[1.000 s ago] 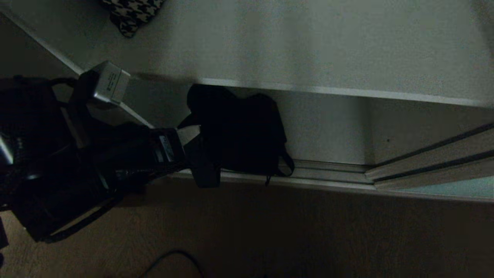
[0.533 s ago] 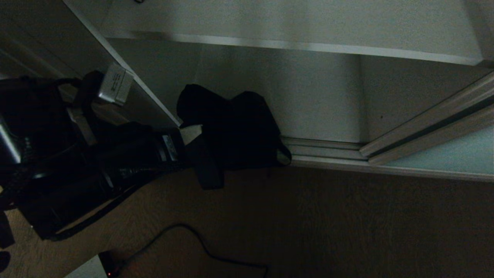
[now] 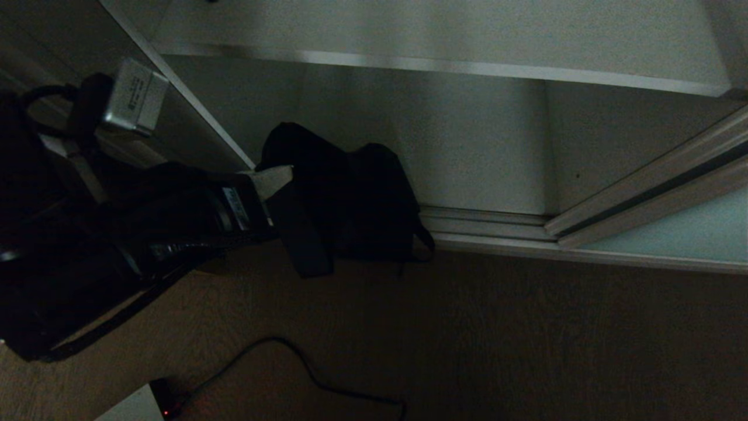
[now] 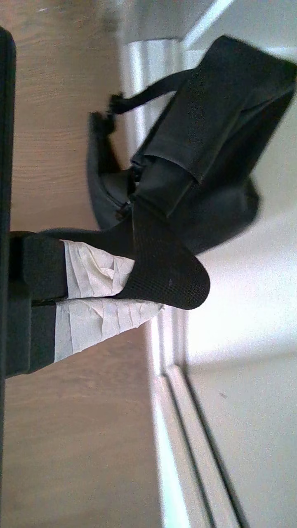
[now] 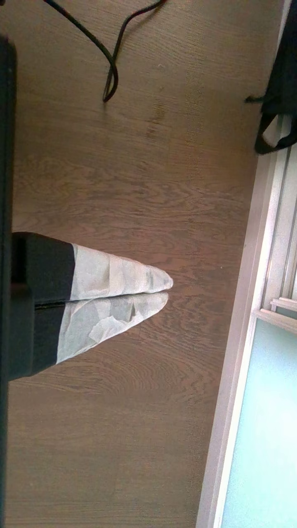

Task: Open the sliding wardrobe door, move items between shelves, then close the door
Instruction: Place the bag on the higher shelf

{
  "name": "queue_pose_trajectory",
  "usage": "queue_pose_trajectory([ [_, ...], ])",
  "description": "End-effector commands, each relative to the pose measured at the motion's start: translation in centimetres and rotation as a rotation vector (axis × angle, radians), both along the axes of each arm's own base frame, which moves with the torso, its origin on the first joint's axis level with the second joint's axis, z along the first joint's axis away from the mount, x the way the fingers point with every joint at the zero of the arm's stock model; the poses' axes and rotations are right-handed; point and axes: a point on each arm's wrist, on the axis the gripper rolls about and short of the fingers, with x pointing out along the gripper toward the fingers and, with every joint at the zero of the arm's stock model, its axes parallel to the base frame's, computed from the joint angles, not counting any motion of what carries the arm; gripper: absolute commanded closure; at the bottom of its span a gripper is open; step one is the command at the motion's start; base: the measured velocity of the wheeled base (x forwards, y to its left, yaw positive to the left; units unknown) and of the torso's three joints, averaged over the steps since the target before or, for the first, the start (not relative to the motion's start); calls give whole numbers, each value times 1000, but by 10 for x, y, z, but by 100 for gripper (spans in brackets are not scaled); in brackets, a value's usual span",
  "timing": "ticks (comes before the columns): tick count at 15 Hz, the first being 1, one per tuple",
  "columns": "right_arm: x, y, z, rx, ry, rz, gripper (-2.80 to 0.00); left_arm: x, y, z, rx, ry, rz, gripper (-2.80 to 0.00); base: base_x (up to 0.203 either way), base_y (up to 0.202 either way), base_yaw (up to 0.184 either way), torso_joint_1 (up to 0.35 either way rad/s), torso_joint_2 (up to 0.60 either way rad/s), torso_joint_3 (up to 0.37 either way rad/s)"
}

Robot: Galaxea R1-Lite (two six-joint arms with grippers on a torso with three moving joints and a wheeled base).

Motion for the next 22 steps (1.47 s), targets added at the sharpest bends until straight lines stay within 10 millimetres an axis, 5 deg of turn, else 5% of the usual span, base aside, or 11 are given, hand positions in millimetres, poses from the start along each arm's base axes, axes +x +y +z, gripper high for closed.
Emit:
queue_pose_trajectory([
  [1,0,0,0,-1,0,0,0,-10,7,11,-20,-45,1,0,0,0,0,0,0,0],
  [12,0,0,0,-1,-1,0,0,-70,46,38,52,-134,-64,0,0,0,0,0,0,0],
  [22,0,0,0,-1,-1,0,0,-94,75,90,26,-200,41,0,0,0,0,0,0,0],
])
